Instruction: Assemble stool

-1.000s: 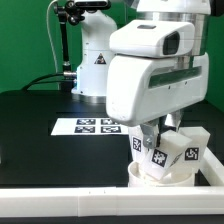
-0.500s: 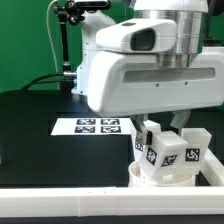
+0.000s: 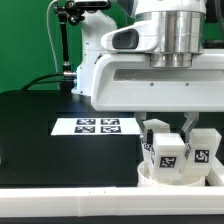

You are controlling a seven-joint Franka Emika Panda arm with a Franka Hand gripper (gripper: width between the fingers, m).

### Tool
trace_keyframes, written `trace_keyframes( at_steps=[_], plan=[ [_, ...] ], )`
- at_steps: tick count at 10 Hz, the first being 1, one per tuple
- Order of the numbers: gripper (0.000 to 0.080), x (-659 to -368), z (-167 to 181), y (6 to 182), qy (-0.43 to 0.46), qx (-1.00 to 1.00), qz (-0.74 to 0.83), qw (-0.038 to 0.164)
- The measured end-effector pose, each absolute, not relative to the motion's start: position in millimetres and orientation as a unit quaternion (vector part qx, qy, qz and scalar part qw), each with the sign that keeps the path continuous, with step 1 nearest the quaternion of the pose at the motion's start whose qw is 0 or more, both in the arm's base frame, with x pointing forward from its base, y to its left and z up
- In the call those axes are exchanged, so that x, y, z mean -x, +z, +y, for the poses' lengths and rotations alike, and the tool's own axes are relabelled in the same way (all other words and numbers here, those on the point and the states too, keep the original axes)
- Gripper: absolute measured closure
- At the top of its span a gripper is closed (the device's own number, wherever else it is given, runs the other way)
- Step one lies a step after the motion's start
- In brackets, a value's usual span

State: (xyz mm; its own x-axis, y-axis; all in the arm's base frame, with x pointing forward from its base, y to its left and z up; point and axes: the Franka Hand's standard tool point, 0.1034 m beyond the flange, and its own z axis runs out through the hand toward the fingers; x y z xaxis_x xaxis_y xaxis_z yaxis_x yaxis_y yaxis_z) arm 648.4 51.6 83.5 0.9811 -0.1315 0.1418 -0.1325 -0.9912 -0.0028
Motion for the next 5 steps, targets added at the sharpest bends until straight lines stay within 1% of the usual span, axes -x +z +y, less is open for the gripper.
trace_keyframes(
  at_steps=[3,5],
  plan=[
    [0.0462,-648,64,82.4,0.078,-0.983,-0.166,-0.007],
    [0.0462,-648,75,82.2,0.074,-0.957,-0.281,-0.027]
  ],
)
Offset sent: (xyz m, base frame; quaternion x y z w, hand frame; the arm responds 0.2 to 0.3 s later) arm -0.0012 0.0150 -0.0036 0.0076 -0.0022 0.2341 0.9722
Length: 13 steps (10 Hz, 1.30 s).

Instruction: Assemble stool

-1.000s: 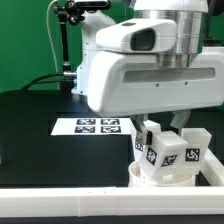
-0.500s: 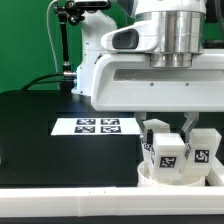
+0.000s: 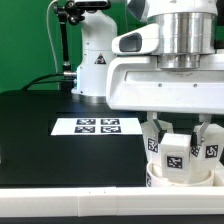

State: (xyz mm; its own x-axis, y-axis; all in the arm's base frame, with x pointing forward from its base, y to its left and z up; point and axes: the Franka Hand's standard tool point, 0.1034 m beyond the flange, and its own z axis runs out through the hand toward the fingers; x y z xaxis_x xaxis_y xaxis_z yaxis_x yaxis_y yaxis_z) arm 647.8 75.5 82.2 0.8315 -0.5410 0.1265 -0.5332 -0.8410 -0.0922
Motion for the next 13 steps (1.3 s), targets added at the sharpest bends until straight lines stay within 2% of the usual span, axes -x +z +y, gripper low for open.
trace_keyframes(
  at_steps=[4,13],
  plan=[
    [0.0462,-645,98,80.4,-0.062,0.9,0.429,0.051],
    [0.0462,-644,101,79.6,-0.015,0.724,0.682,0.102]
  ],
)
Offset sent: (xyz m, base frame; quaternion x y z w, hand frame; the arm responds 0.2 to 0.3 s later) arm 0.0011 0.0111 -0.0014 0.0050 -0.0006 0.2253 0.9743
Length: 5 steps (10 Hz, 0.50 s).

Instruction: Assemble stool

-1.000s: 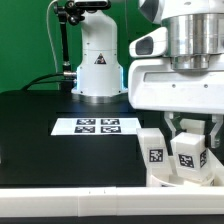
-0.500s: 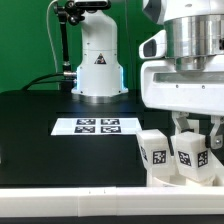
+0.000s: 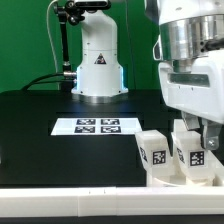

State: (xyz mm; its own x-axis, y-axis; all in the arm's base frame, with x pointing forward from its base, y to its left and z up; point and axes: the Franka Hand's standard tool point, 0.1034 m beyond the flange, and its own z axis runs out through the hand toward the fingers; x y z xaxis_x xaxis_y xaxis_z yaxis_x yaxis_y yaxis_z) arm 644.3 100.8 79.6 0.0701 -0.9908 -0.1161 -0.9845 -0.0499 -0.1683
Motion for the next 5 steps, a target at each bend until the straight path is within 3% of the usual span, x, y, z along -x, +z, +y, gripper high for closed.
trace_keyframes(
  at_steps=[2,3,4,5],
  plan=[
    [0.0462,-644.0,100.4,79.3,-0.017,0.735,0.67,0.101],
    [0.0357,-644.0,100.6,79.2,-0.017,0.735,0.67,0.101],
    [0.0357,-644.0,100.4,79.4,-0.017,0.737,0.668,0.101],
    [0.0227,-645.0,98.7,81.5,-0.02,0.75,0.654,0.102]
  ],
)
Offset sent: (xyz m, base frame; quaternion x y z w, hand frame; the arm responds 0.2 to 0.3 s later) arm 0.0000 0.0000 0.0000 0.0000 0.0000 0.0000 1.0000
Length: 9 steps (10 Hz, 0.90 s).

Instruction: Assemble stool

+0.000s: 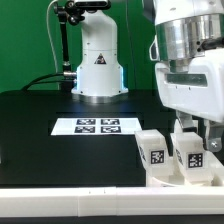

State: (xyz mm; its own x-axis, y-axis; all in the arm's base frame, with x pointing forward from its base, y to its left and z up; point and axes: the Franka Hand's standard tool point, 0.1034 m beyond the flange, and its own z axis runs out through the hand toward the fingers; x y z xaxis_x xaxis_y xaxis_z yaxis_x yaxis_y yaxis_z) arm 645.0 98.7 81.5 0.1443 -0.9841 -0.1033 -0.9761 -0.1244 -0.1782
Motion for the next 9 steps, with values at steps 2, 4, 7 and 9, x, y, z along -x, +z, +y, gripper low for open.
trace_keyframes(
  at_steps=[2,4,7,9],
  plan=[
    [0.0174,-649,99,93.1,-0.025,0.76,0.64,0.108],
    [0.0155,-656,95,111.9,-0.034,0.769,0.627,0.121],
    [0.015,-656,95,112.3,-0.037,0.779,0.615,0.121],
    [0.015,-656,94,112.0,-0.05,0.839,0.53,0.114]
  ],
)
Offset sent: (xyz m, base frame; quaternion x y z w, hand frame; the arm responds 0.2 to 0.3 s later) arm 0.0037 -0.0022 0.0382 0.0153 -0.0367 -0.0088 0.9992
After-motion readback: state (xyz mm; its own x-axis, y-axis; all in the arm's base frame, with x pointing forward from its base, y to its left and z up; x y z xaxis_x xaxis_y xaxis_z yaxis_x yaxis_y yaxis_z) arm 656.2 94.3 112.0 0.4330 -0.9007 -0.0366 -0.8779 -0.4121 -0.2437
